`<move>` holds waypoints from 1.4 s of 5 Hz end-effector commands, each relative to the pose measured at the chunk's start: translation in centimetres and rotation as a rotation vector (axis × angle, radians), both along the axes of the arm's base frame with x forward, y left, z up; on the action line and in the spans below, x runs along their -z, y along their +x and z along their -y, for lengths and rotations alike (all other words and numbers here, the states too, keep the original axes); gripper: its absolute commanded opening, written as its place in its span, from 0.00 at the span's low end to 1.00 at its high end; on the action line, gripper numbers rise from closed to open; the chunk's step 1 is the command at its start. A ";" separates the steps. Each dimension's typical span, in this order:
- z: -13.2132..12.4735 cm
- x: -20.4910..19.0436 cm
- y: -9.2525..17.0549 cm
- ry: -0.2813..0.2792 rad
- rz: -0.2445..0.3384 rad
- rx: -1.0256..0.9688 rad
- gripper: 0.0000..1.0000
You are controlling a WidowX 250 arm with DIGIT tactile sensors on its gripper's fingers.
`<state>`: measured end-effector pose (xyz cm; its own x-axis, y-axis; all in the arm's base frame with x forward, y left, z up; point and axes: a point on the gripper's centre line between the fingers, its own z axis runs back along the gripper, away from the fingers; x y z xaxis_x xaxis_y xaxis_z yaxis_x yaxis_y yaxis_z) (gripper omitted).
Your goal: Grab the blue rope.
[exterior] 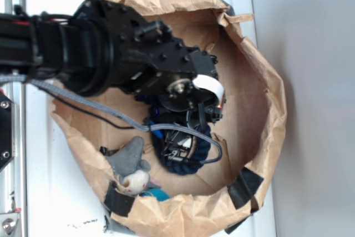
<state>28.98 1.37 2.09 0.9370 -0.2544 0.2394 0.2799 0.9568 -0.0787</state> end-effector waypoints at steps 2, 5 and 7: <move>0.6 -1.2 -0.1 -0.026 0.052 0.056 0.00; 0.3 -6.0 -1.1 -0.136 -0.002 0.035 0.00; -0.4 -12.2 -2.7 -0.192 -0.027 -0.035 0.00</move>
<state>25.55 1.28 12.51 0.9644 -0.1853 0.1886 0.2370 0.9219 -0.3065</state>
